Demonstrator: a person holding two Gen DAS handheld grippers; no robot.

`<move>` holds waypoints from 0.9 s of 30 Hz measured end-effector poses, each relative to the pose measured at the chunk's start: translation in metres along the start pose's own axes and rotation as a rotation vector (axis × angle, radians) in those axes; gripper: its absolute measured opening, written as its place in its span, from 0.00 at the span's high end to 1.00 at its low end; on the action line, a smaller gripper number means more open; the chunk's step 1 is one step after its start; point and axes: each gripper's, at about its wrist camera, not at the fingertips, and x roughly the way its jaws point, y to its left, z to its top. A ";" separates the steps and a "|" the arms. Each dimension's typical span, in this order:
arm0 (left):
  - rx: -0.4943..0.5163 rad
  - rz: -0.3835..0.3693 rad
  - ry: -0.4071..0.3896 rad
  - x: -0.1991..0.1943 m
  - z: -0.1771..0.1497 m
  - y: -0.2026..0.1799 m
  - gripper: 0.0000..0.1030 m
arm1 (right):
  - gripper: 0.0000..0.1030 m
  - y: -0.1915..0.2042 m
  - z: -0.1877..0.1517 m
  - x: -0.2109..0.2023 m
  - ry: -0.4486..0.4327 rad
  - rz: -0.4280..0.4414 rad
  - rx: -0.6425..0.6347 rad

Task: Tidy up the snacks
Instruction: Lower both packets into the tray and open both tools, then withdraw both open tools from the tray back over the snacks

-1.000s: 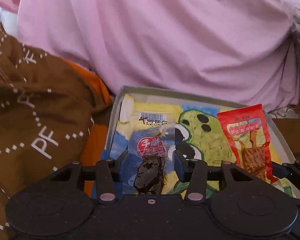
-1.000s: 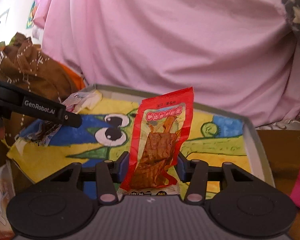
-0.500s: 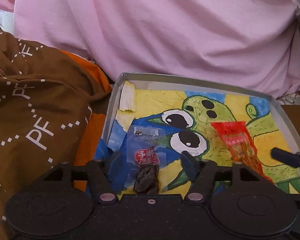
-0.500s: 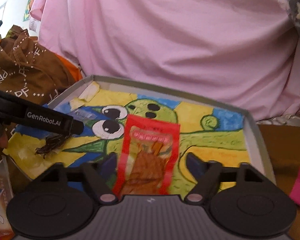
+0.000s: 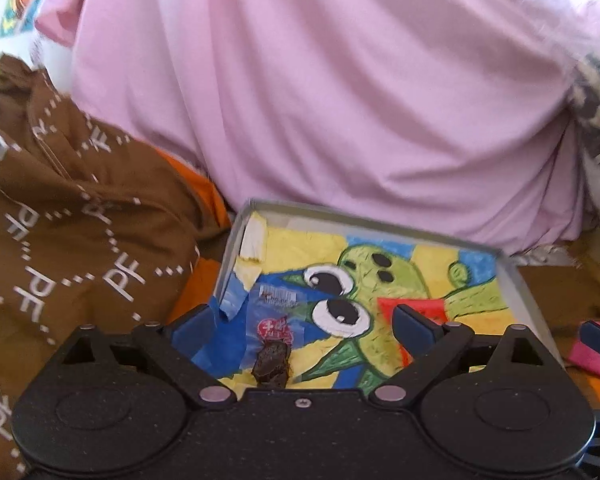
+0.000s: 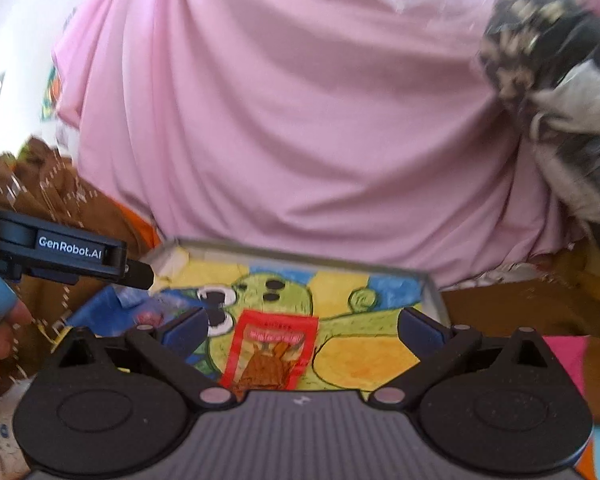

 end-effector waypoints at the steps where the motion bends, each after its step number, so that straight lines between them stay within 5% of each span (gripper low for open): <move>1: 0.003 -0.001 -0.015 -0.007 -0.001 -0.002 0.06 | 0.00 -0.001 0.001 -0.008 -0.013 0.000 0.005; 14: 0.058 0.001 -0.071 -0.102 -0.044 -0.016 0.04 | 0.00 0.008 -0.015 -0.095 -0.035 -0.002 0.042; 27: 0.114 0.008 0.021 -0.156 -0.093 -0.014 0.04 | 0.00 0.003 -0.041 -0.164 0.006 -0.044 0.064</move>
